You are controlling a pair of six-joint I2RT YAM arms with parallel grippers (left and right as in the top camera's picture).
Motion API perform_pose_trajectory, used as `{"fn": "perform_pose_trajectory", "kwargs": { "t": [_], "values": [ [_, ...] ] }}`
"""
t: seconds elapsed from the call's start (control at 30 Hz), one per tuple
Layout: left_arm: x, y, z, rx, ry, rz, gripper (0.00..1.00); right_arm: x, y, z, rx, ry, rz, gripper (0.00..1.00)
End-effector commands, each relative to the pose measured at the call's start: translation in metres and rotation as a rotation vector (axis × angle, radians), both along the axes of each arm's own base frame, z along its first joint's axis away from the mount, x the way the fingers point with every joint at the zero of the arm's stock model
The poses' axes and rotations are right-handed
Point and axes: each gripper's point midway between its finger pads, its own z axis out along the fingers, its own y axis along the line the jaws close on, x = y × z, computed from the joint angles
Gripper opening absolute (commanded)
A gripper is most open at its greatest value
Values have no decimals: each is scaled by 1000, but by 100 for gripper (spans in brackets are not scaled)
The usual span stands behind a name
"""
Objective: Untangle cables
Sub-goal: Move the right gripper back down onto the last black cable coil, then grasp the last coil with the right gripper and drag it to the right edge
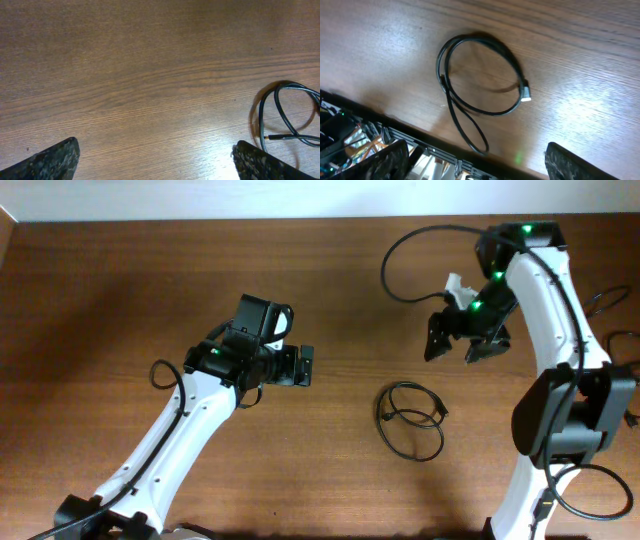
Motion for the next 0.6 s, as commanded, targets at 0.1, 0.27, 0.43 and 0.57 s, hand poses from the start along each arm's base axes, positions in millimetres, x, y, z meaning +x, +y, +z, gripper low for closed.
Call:
{"fn": "perform_pose_trajectory", "kwargs": {
  "t": [0.1,0.27,0.43,0.57],
  "values": [
    [1,2,6,-5,-18,14,99,-42,35,16,100,-17,164,86],
    [1,2,6,-5,-18,15,99,-67,41,-8,156,41,153,87],
    [1,2,6,-5,-18,15,99,-93,49,-47,213,126,127,76],
    [1,2,6,-5,-18,14,99,-99,48,-56,212,140,125,55]
  ]
}}
